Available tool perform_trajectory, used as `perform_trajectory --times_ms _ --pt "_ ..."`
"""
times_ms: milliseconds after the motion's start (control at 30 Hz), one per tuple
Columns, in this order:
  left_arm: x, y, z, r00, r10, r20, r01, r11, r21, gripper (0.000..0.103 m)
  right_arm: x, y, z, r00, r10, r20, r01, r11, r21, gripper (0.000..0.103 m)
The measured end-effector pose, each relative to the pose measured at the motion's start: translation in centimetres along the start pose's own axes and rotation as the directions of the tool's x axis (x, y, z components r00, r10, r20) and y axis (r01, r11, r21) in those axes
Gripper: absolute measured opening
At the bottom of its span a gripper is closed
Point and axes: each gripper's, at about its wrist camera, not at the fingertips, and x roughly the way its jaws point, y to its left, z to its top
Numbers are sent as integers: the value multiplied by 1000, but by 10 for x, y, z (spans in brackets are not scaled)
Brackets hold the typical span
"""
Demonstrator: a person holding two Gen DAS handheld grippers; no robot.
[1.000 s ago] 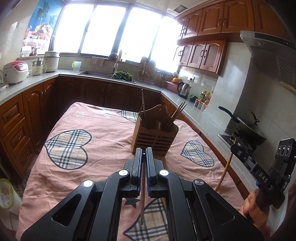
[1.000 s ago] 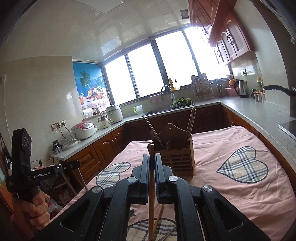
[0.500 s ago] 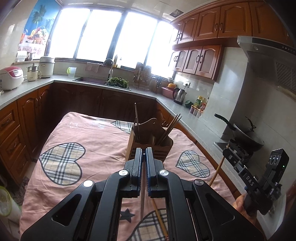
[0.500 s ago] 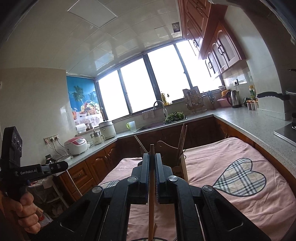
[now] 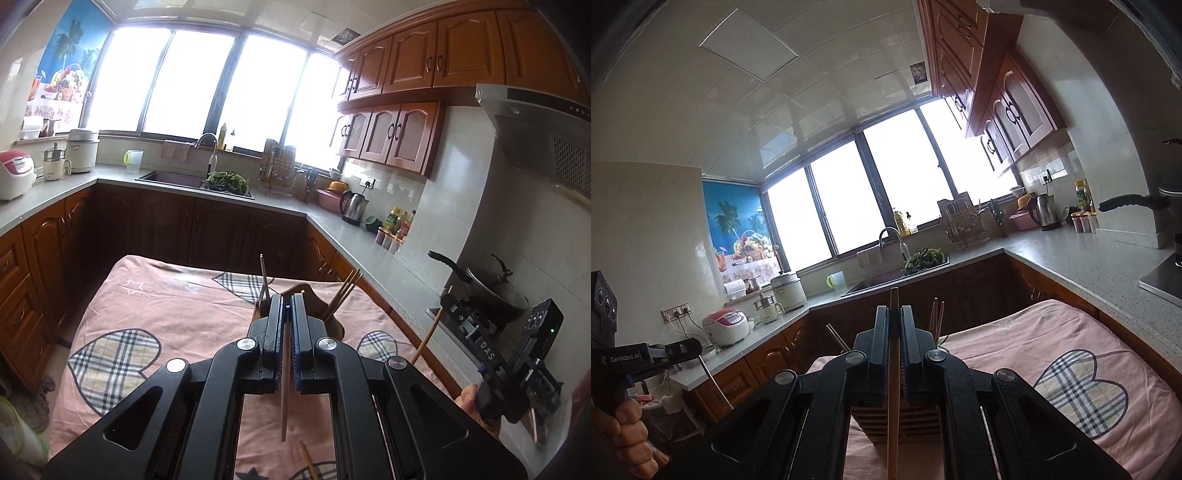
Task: Organize utensils
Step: 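Lift both held chopsticks and carry them above the wooden holder, then lower the chopsticks into the holder slots and open both tools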
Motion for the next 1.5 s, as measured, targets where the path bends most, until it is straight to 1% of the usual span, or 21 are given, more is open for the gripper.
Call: perform_trajectory --times_ms 233,433,533,667,800,867,967,1167,1300,1367,1400,1500 --pt "21 2 34 998 0 59 0 1000 1 3 35 -6 21 999 -16 52 16 1000 4 5" --pt "47 4 61 994 12 106 -13 1000 2 3 67 -9 39 993 -31 114 31 1000 -3 5" --pt "62 8 70 992 17 123 -16 1000 -10 3 83 -9 42 990 -42 134 45 999 -15 5" --pt "87 17 75 990 28 135 -24 999 -36 3 105 -10 38 986 -61 156 69 997 -46 5" --pt "112 25 69 989 59 134 -52 997 -51 3 123 -11 26 981 -79 178 95 992 -82 5" --pt "123 30 62 990 69 119 -63 996 -59 3 132 -11 16 981 -89 172 106 990 -90 5" --pt "139 37 49 992 75 103 -67 995 -75 3 139 -16 -3 985 -102 142 115 989 -89 5" --pt "167 44 19 996 82 32 -80 994 -80 3 143 -24 -33 988 -131 78 137 986 -89 5" --pt "183 43 3 996 81 -23 -83 993 -78 3 147 -29 -42 989 -144 25 146 986 -81 6" --pt "184 42 -2 996 90 -27 -92 993 -68 4 150 -30 -45 990 -142 -10 141 986 -86 6" --pt "184 42 -3 995 97 -28 -99 993 -62 4 149 -29 -46 990 -142 -3 142 986 -93 6" --pt "183 44 -2 995 96 -38 -98 993 -68 4 148 -28 -43 990 -139 -27 136 986 -93 6"
